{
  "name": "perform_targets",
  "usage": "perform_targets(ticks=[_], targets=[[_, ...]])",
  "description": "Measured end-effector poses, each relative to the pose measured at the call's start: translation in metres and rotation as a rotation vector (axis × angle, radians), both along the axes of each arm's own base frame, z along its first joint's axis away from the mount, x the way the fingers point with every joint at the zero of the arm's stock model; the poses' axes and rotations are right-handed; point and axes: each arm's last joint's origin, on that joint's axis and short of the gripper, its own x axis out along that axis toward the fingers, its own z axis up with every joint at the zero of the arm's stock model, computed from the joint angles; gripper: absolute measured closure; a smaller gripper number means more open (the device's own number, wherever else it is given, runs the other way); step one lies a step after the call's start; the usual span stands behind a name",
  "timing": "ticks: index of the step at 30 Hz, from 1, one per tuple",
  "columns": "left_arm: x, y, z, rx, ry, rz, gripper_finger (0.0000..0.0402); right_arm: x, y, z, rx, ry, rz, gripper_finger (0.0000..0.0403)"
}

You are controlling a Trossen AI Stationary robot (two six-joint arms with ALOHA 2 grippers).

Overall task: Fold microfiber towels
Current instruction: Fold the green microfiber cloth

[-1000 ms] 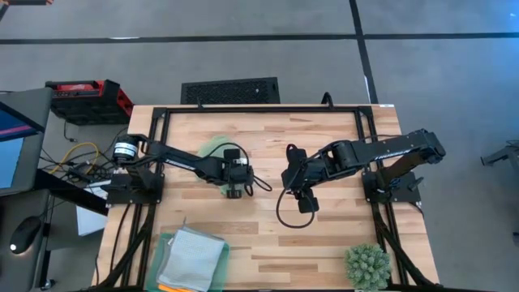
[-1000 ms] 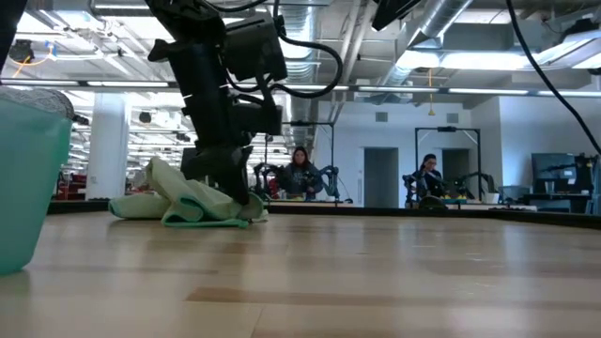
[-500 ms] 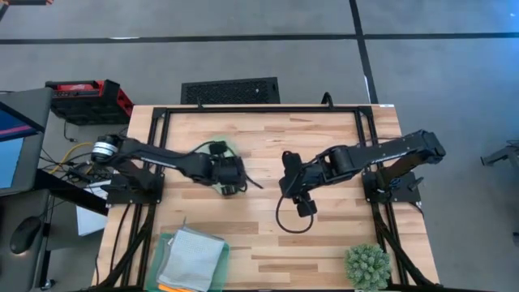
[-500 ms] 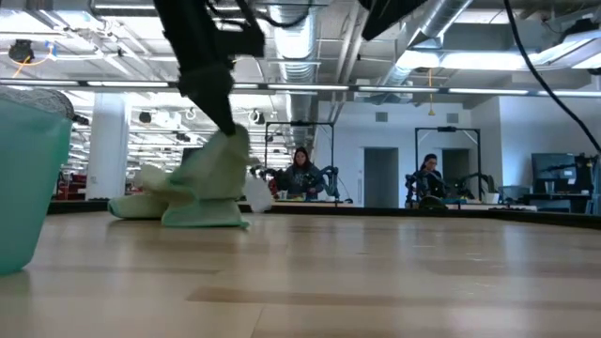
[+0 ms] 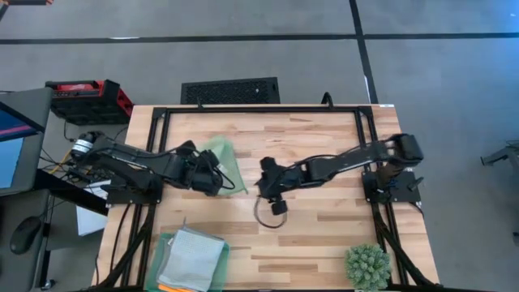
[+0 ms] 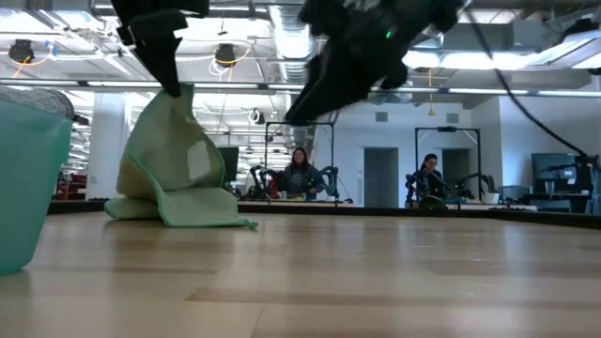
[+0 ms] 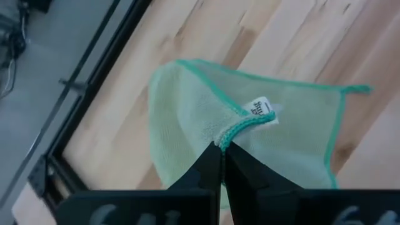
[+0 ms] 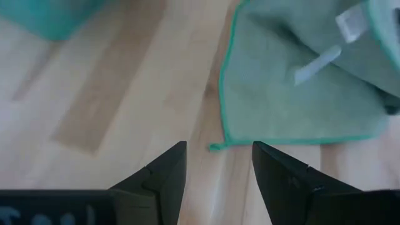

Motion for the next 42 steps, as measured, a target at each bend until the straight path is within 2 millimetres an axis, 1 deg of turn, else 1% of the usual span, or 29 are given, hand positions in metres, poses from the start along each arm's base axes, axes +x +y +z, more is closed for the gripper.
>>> perform_targets(ticks=[2, 6, 8, 9, 11, 12, 15, 18, 21, 23, 26, 32, 34, 35, 38, 42], targets=[[-0.003, -0.001, -0.001, 0.001, 0.02, 0.012, 0.0401, 0.008, -0.003, -0.015, -0.011, 0.036, -0.001, 0.0198], [-0.004, -0.002, -0.003, -0.002, 0.03, 0.032, 0.0401, 0.027, -0.008, -0.028, 0.046, 0.029, 0.031, 0.0198], [-0.005, -0.002, -0.003, -0.006, 0.029, 0.036, 0.0401, 0.033, -0.011, -0.037, 0.08, 0.046, 0.053, 0.0198], [-0.005, -0.002, -0.003, -0.007, 0.029, 0.036, 0.0401, 0.04, -0.012, -0.039, 0.088, 0.02, 0.056, 0.0198], [-0.005, -0.002, -0.003, -0.007, 0.034, 0.036, 0.0401, 0.045, -0.017, -0.047, 0.094, 0.027, 0.039, 0.0198], [-0.005, -0.002, -0.003, -0.008, 0.037, 0.036, 0.0401, 0.05, -0.018, -0.051, 0.094, 0.008, 0.035, 0.0198], [-0.005, -0.002, -0.003, -0.014, 0.038, 0.035, 0.0401, 0.056, -0.025, -0.067, 0.089, 0.032, 0.014, 0.0198], [-0.006, -0.002, -0.003, -0.028, 0.043, 0.034, 0.0401, 0.063, -0.03, -0.076, 0.089, 0.017, 0.001, 0.0198], [-0.006, -0.002, -0.003, -0.03, 0.044, 0.033, 0.0401, 0.068, -0.035, -0.084, 0.089, 0.024, -0.012, 0.0198], [-0.006, -0.002, -0.003, -0.031, 0.045, 0.033, 0.0401, 0.066, -0.038, -0.087, 0.088, 0.051, -0.019, 0.0198], [-0.006, -0.002, -0.003, -0.031, 0.045, 0.033, 0.0401, 0.067, -0.042, -0.085, 0.09, 0.039, -0.029, 0.0198], [-0.006, -0.002, -0.003, -0.038, 0.046, 0.032, 0.0401, 0.067, -0.053, -0.087, 0.127, 0.049, -0.088, 0.0198], [-0.006, -0.003, -0.003, -0.046, 0.048, 0.032, 0.0401, 0.071, -0.053, -0.097, 0.127, 0.039, -0.09, 0.0198], [-0.006, -0.003, -0.003, -0.051, 0.049, 0.031, 0.0401, 0.069, -0.053, -0.103, 0.128, 0.061, -0.092, 0.0198], [-0.005, -0.003, -0.003, -0.053, 0.048, 0.031, 0.0401, 0.073, -0.052, -0.11, 0.123, 0.054, -0.083, 0.0198], [-0.005, -0.003, -0.003, -0.052, 0.048, 0.031, 0.0401, 0.073, -0.052, -0.111, 0.147, 0.062, -0.105, 0.0198]])
